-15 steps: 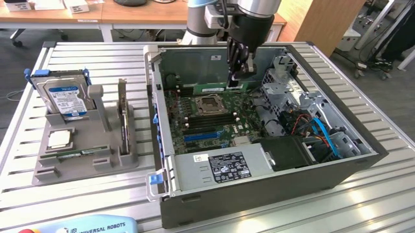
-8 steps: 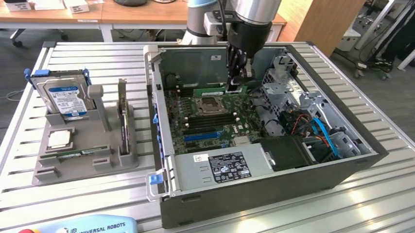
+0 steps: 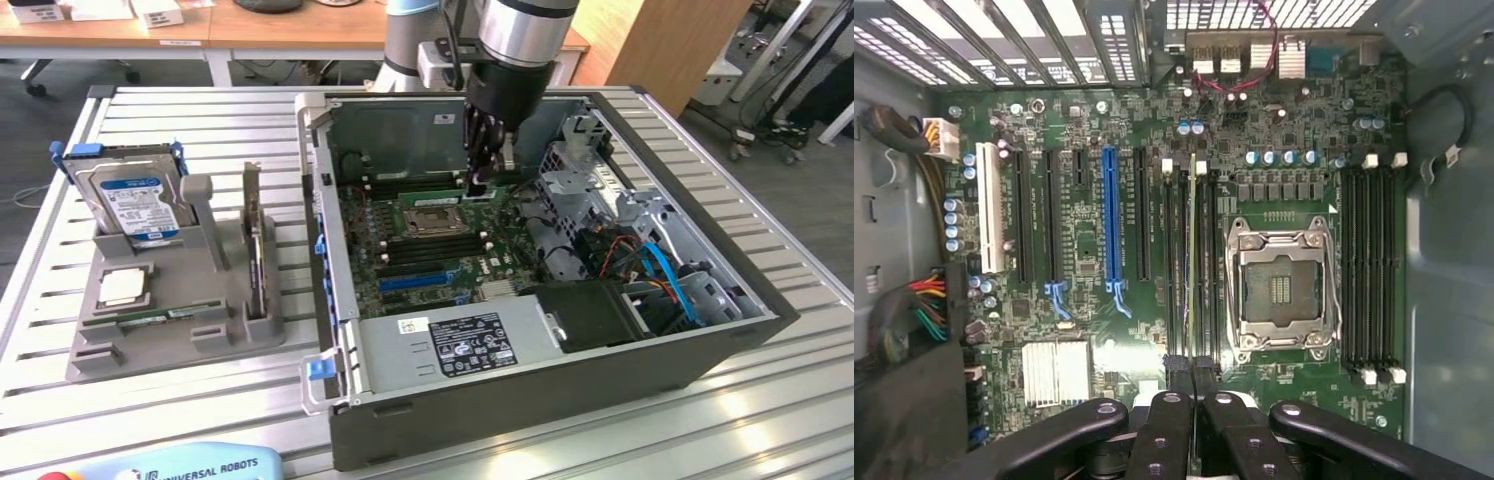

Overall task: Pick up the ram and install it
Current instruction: 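Insert the ram into the slot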

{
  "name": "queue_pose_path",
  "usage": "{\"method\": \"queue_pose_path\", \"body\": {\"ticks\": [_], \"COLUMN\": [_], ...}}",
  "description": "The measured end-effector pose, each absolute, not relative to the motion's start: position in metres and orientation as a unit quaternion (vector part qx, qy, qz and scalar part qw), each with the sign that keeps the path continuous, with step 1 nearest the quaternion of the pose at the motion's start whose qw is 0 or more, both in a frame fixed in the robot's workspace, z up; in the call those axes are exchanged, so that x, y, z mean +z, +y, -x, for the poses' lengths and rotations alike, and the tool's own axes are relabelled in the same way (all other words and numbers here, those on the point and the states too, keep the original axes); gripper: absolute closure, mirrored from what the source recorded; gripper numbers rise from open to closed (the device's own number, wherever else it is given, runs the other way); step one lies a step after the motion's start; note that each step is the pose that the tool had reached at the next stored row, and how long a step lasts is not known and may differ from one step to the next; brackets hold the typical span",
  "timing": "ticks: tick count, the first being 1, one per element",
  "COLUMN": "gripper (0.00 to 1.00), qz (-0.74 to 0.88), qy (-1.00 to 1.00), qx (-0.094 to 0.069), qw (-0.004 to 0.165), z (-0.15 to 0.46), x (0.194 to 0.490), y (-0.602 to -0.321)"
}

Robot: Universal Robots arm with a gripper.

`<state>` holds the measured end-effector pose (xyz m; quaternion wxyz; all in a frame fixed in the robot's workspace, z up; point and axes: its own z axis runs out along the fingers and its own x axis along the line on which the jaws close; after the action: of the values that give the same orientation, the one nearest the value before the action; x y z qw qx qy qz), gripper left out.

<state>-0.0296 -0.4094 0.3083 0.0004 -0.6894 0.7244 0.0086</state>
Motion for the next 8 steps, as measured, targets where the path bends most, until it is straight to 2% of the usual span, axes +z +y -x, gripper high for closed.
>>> {"method": "queue_pose_path", "body": {"ticks": [8], "gripper": [0.89], "qz": [0.689], "qy": [0.724], "qx": [0.007], "qw": [0.002], "z": [0.0296], "x": [0.2969], "y": [-0.4094]}}
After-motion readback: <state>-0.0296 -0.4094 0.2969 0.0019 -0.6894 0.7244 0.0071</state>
